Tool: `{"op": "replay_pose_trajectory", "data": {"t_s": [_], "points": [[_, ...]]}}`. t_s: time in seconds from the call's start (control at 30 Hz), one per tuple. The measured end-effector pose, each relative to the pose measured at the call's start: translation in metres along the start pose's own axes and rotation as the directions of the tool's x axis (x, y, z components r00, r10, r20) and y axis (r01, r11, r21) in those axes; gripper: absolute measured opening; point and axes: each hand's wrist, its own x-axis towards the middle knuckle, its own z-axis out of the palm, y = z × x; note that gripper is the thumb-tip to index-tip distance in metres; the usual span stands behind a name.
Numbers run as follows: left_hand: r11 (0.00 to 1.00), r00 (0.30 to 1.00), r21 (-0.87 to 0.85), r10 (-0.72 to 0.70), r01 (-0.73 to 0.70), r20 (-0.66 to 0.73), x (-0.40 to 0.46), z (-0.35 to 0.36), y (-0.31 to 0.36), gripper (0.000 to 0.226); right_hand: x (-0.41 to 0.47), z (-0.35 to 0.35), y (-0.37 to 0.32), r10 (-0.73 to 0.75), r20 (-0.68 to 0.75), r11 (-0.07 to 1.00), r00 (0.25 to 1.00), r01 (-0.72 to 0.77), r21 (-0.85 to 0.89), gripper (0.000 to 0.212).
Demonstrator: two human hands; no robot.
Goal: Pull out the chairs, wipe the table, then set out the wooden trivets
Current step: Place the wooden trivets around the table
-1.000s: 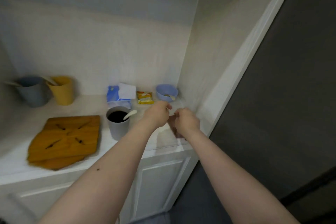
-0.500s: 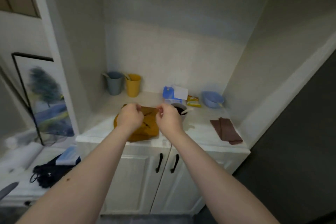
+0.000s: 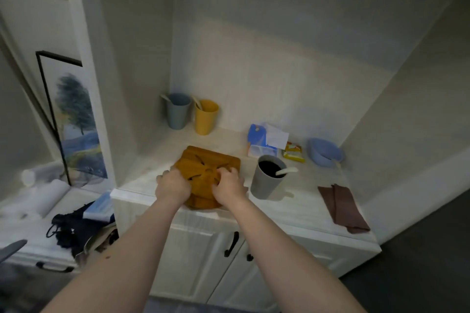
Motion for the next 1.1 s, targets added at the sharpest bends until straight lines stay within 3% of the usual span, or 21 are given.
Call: {"op": "replay_pose_trajectory", "data": {"t_s": [0.2,0.3,0.43,0.57,0.67,1.1], "points": [[0.989,0.989,-0.022,-0.149,0.149,-0.020,0.011,0.004,0.015,0.039,0.019,0.013,0.009,-0.036,0.051,0.999,0.998,0.034,0.035,0.057],[0.941,0.952,-0.146,-0.307,0.306,0.020,0.019,-0.001,0.017,0.042,0.024,0.015,0.010,-0.066,0.061,0.997,0.996,0.063,0.055,0.059],[0.889,0.927,-0.270,-0.372,0.371,0.049,0.023,-0.004,0.010,0.041,0.026,0.013,0.010,-0.091,0.084,0.991,0.992,0.082,0.102,0.062],[0.808,0.920,-0.450,-0.381,0.381,0.096,0.026,-0.006,0.006,0.044,0.030,0.012,0.014,-0.125,0.077,0.981,0.989,0.111,0.159,0.065],[0.708,0.905,-0.575,-0.395,0.409,0.158,0.025,-0.011,0.004,0.059,0.032,0.009,0.018,-0.146,0.079,0.963,0.986,0.123,0.241,0.065],[0.570,0.925,-0.762,-0.368,0.306,0.096,-0.025,-0.020,-0.011,0.058,0.005,0.006,0.015,-0.299,0.051,0.873,0.953,0.252,0.417,0.060]]}}
